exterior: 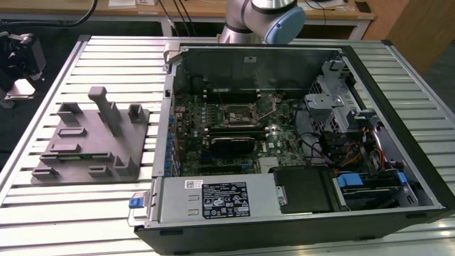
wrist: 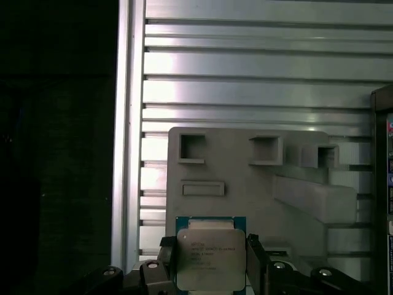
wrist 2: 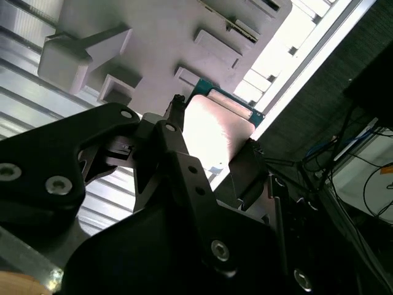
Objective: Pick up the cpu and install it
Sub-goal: 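Pick up the cpu and move it towards the insertion slot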
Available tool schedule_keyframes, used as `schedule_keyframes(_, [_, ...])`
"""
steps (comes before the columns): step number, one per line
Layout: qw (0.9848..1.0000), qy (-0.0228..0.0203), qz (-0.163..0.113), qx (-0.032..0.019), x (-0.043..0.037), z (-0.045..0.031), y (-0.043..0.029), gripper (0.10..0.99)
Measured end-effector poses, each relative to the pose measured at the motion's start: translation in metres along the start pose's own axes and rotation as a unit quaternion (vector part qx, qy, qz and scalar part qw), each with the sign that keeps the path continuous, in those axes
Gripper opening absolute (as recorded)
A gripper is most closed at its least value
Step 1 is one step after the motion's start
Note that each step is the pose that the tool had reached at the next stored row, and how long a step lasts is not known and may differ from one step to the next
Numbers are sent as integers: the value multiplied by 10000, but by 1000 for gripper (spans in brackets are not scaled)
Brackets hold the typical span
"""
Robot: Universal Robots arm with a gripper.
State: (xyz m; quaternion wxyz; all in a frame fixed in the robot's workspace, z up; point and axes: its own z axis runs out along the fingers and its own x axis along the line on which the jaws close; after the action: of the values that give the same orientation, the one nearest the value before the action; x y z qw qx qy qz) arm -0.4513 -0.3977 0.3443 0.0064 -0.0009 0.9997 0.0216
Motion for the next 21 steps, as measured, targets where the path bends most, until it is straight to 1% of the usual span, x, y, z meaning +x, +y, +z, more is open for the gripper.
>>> schedule_keyframes(10, [10000,-3,0,0,-2,-144,6,541])
schedule_keyframes(21, [10000,-6,0,0,-4,-338,15,541])
